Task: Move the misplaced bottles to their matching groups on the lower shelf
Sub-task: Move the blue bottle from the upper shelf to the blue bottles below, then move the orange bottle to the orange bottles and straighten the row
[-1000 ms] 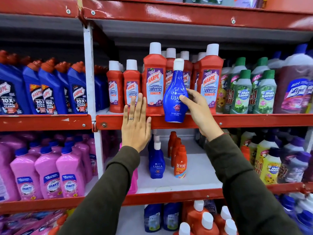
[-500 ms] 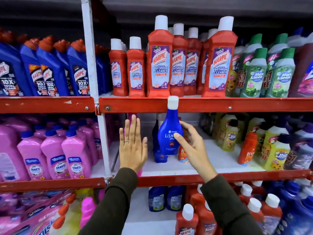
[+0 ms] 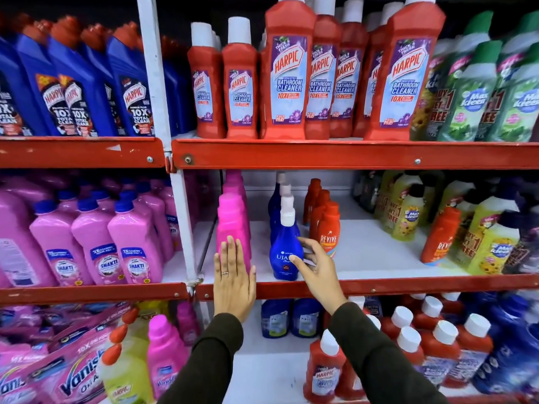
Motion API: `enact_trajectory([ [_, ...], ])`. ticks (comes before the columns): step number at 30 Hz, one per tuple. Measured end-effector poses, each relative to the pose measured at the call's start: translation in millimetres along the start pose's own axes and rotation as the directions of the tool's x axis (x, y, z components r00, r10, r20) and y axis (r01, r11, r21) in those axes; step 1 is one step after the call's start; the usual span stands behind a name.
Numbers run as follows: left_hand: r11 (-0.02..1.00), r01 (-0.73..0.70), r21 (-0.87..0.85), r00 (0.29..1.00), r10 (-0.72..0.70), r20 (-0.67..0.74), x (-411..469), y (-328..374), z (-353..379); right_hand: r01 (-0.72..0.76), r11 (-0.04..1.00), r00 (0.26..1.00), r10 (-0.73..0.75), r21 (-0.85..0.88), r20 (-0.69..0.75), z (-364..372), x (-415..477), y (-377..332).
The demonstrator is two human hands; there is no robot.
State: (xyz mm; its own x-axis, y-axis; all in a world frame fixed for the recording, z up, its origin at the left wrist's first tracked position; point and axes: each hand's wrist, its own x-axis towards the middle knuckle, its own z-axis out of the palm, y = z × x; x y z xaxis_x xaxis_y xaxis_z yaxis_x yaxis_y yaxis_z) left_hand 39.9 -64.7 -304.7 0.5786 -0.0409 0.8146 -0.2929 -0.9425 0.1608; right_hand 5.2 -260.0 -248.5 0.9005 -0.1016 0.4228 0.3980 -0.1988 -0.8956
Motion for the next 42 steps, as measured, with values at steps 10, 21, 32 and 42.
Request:
enact_trajectory([
  [10, 1.000, -0.018, 0.021, 1.000, 0.018, -0.006, -8.1, -4.6, 10.7, -0.026, 0.999, 0.999, 0.024, -0.038, -0.048, 4.7, 12.4, 19.9],
  [21, 0.997, -0.040, -0.065, 0.998, 0.042, 0.037, -8.7, 23.8, 1.7, -0.009, 0.999, 1.000, 0.008, -0.052, -0.016, 1.1, 8.4, 19.9],
  [32, 0.988, -0.116, -0.104, 0.992, 0.120, 0.037, 2.0, 100.5, 24.0, 0.077, 0.927, 0.926, -0.203, -0.366, -0.319, -90.4, 6.4, 11.0],
  [42, 0.991, -0.122, -0.060, 0.992, 0.122, -0.018, 2.5, 105.9, 47.7, -0.282, 0.886, 0.719, -0.060, -0.369, -0.692, -223.7, 45.9, 4.6],
])
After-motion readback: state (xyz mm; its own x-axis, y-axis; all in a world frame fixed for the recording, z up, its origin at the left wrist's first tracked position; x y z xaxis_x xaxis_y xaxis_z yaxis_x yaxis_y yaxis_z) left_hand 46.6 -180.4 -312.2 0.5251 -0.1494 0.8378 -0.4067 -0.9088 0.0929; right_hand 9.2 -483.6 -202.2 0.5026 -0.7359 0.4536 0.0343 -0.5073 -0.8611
